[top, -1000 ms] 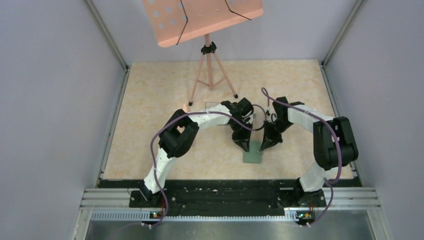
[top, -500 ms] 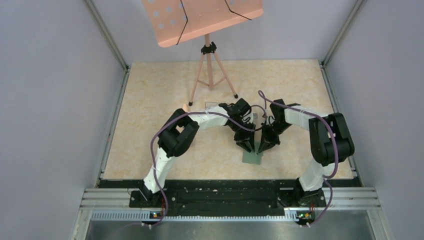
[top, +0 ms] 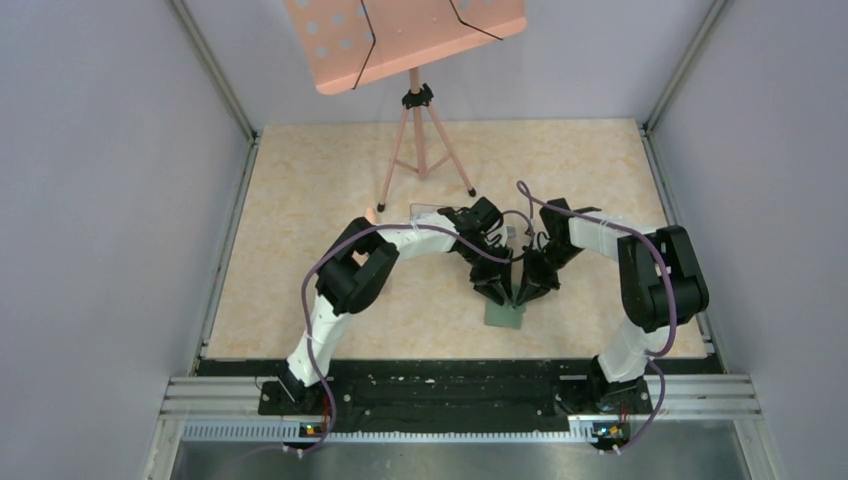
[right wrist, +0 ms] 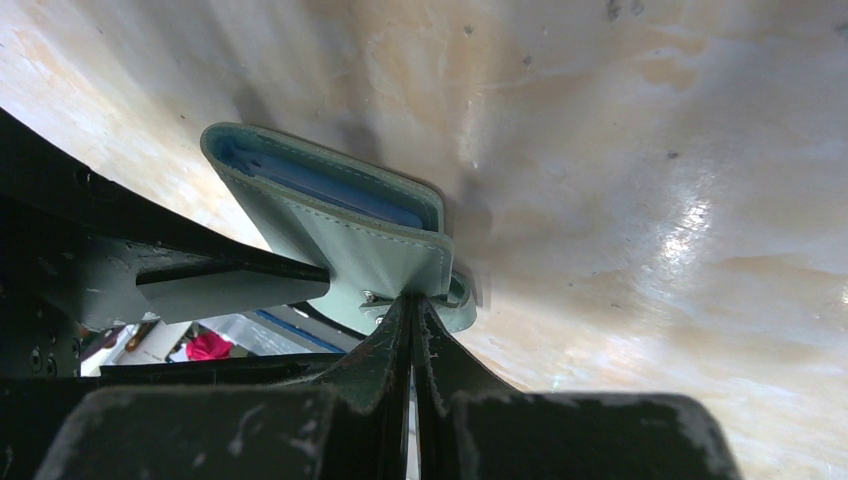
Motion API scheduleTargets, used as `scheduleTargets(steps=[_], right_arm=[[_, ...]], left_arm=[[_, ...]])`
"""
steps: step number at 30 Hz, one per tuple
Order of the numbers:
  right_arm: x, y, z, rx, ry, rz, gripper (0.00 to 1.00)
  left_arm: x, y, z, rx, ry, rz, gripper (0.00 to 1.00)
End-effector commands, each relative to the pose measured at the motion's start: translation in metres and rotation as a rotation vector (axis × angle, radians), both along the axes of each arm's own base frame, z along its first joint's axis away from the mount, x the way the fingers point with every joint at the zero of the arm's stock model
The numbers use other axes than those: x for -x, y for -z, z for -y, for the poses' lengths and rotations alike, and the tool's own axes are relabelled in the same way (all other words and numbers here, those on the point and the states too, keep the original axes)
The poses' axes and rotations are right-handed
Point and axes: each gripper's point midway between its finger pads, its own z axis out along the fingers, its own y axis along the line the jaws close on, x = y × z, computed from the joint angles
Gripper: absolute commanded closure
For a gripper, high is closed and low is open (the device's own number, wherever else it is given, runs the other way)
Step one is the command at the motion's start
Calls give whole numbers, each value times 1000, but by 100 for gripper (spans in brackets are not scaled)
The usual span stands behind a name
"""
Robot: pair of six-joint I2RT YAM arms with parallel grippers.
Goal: Put the credit cards into the card holder
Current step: Close the card holder at the center of the board.
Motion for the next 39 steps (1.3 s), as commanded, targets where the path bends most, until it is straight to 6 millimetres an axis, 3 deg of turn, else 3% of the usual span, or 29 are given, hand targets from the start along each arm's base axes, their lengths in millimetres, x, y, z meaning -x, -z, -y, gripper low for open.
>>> scheduleTargets(steps=[1,12,21,36,39], right_arm=[[-4,10,-3,5,0,27,100],[-3,11,-7,-26,41,39,100],[-5,14,-8,-28,48,47,100],[-4,13,-9,-34,53,50,100],[-5,12,-9,-35,55,53,100]], left_arm=[[14,10,-1,-47,7,-48,63],[24,14,-2,3,-28,-88,67],[24,19,-15,-99,-46,0,68],[25,5,-13,-73,-46,13,67],[28,10,-10,-69,-43,-19,75]])
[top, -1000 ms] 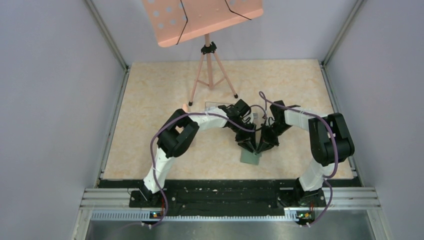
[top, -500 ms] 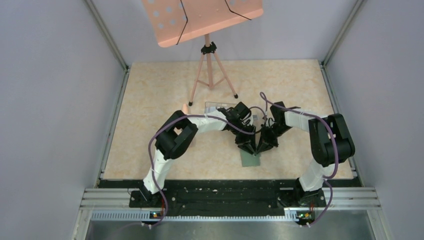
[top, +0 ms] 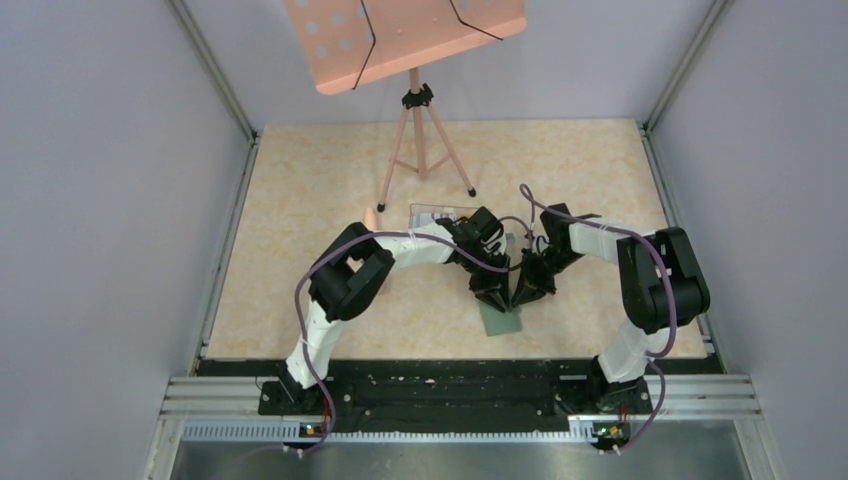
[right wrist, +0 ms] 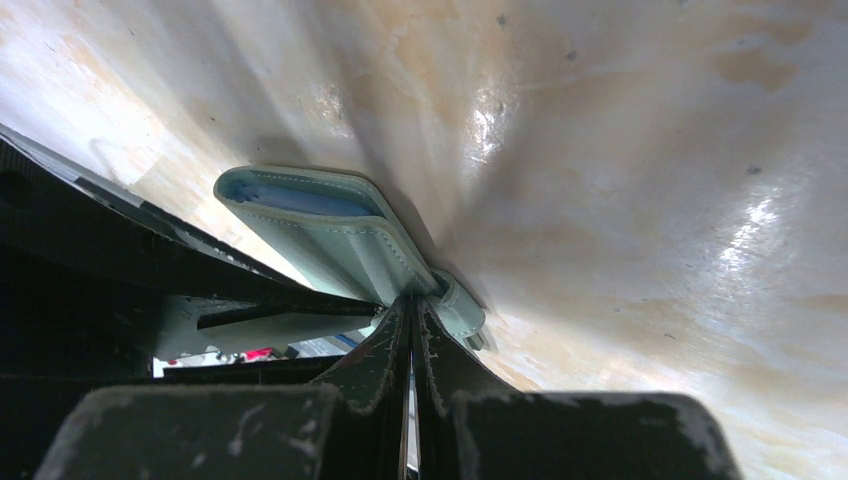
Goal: Put the credit cards into the card holder
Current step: Close the card holder at the center of the board.
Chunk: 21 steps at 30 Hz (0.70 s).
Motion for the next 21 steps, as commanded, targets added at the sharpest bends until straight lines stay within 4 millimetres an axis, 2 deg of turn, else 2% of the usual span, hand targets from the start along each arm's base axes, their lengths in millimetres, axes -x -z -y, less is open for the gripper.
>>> scheduleTargets(steps=[1,8,15,21], right_arm=[[-9,9,4,42,-7,73,100],[-11,6,2,36,-3,81,100],[-16,-3,-1,10,-7,110,100],[-32,-29,-9,-41,-14,224,100]], left_arm=[[12,7,-8,-45,-10,-61,79],[10,9,-6,-42,-9,-57,99],[6,2,-3,-27,1,-32,100],[-4,-13,-5,-10,-19,25,100]])
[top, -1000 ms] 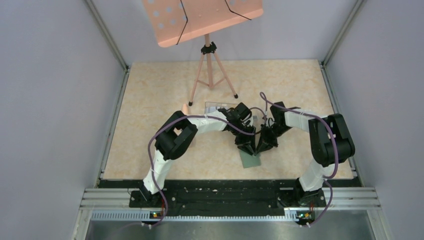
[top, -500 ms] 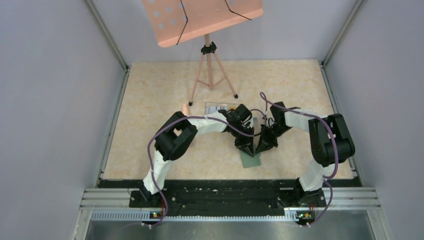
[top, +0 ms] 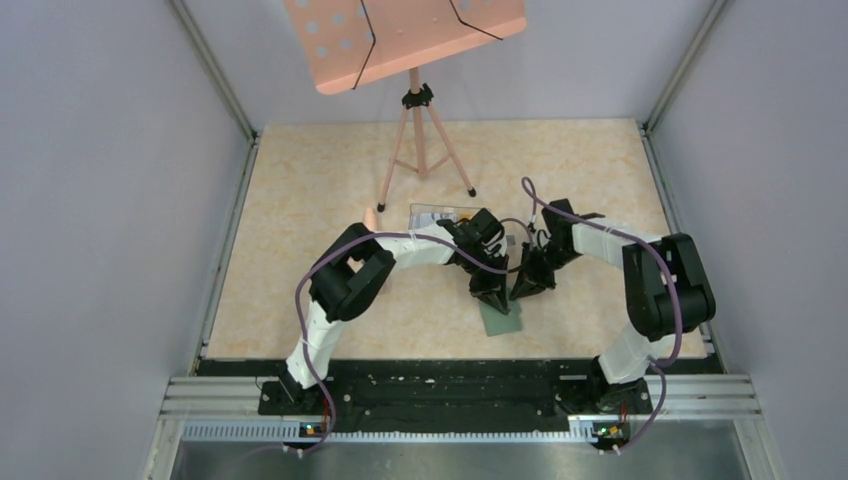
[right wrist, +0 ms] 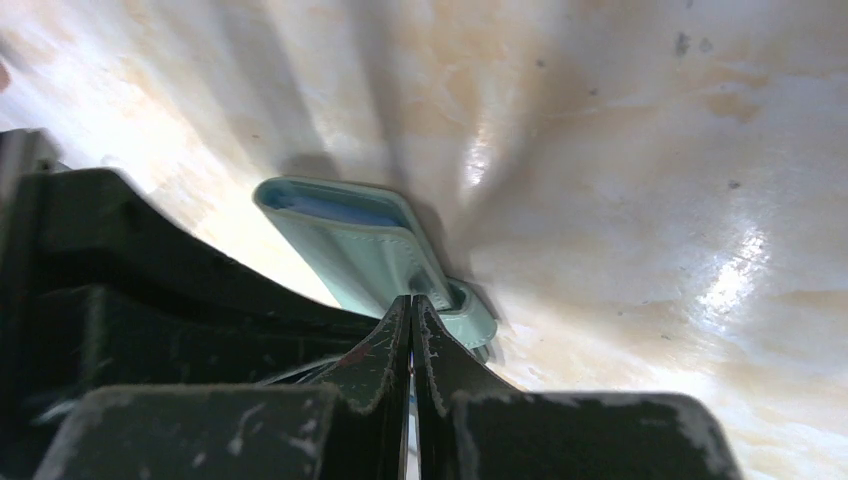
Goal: Put the credit cards into the card holder
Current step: Close the card holder at the center of the board.
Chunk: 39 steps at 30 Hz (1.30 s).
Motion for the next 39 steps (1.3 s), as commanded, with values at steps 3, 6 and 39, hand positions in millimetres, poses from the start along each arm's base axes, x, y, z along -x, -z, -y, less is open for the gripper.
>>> scheduleTargets(steps=[3,6,39], right_arm=[[-27,-31,-10,-52,-20,204,100],[-27,-29,-11,-60,-26,206,100],[-3,-14,-12,-96,-84,123,100]], left_arm=[[-9,-18,-6,-1,-30,27,100],[-12,-21,-7,0,-39,32,100],[-18,-18,-30,-73,-86,16,100]])
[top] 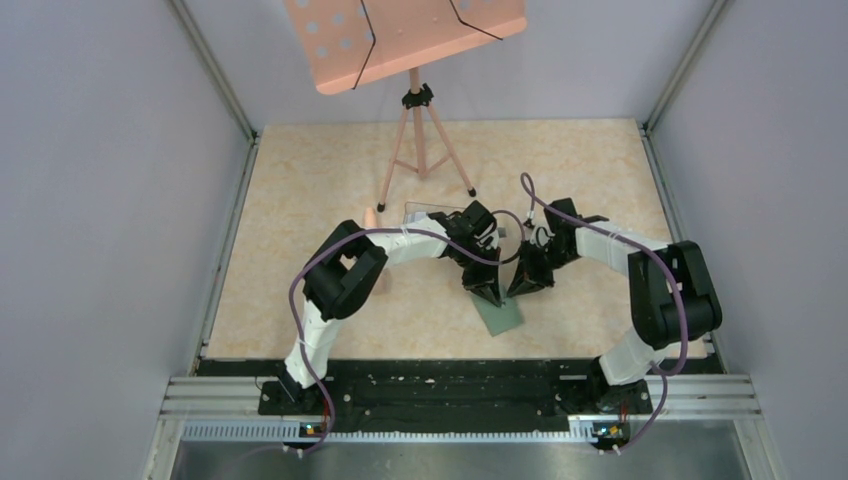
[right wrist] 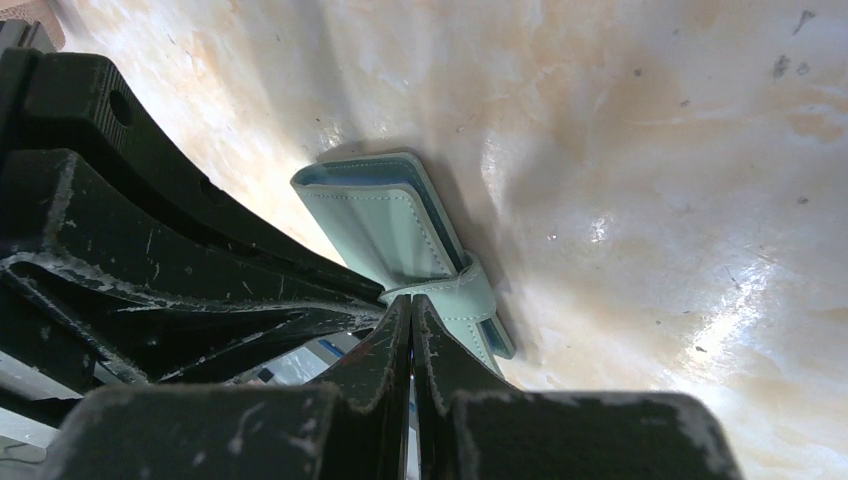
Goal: Put the credit cards into the card holder
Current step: Close the card holder at the center of the board.
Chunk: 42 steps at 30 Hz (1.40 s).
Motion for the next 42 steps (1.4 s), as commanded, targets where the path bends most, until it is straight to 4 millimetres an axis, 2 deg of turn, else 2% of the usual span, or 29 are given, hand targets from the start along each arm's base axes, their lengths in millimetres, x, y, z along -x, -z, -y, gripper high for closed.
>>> scheduleTargets(steps=[1,12,22,33,35,42], right_arm=[[5,3,-3,-13,-41,0,100],[15,3,-13,-47,-82,-27,100],[28,23,-10,26,-101,-73,100],[40,43,-4,152,-147,-98,100],[39,42,-4,160,-144,-85,100],[21,20,-8,151,-106,4,100]], left_arm=[[0,-11,-15,-45,-36,1,100],[4,4,-20,-82,-35,-18,100],[10,22,-33,-140,-37,-24,100],[14,38,-35,-165,-38,-36,100],[13,36,-34,-158,-39,-23,100],[4,2,-22,-76,-44,41,100]])
